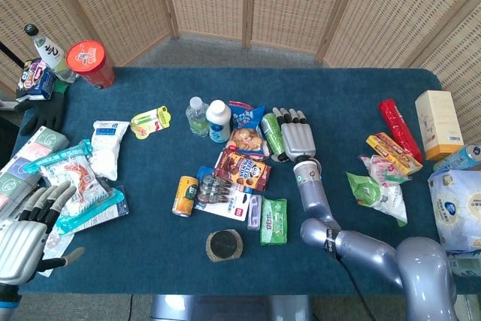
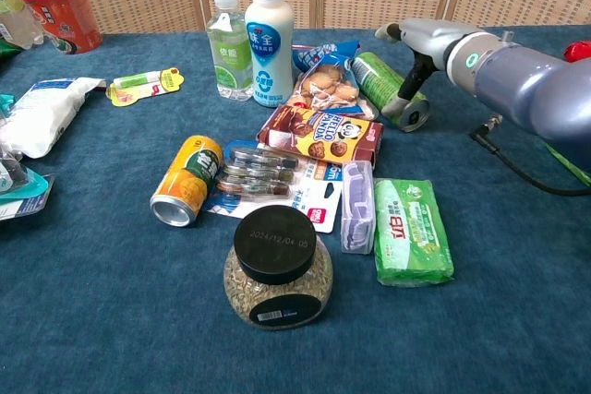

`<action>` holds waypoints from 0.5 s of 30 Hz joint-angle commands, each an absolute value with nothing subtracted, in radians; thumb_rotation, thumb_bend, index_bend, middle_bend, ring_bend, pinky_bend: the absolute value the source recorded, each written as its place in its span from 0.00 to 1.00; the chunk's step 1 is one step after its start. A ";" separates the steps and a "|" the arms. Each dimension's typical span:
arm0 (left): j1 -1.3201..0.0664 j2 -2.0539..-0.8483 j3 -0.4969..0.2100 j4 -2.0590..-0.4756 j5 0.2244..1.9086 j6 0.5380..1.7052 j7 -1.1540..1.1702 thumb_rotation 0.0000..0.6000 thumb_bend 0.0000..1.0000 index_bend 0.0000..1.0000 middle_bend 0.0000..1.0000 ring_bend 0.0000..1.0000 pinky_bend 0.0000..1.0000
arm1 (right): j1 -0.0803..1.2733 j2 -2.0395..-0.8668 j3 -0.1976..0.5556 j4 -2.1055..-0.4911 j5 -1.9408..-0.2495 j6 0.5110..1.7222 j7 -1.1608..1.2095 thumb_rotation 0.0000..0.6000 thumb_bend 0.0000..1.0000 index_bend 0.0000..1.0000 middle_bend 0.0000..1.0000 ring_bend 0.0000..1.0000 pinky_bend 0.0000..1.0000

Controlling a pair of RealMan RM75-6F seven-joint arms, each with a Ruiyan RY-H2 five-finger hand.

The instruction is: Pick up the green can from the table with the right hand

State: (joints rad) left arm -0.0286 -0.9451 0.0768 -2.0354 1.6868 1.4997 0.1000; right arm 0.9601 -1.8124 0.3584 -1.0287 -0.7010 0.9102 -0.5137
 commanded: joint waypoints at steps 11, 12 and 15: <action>-0.030 -0.946 0.078 -2.047 1.696 1.493 0.115 1.00 0.00 0.00 0.00 0.00 0.00 | 0.947 -1.794 0.342 -0.925 -0.700 0.842 -0.527 1.00 0.06 0.00 0.00 0.00 0.00; -0.030 -0.946 0.078 -2.048 1.696 1.492 0.116 1.00 0.00 0.00 0.00 0.00 0.00 | 0.949 -1.793 0.344 -0.925 -0.698 0.834 -0.526 1.00 0.06 0.00 0.00 0.00 0.00; -0.029 -0.942 0.080 -2.052 1.700 1.495 0.118 1.00 0.00 0.00 0.00 0.00 0.00 | 0.963 -1.789 0.347 -0.916 -0.674 0.790 -0.543 1.00 0.06 0.00 0.00 0.00 0.00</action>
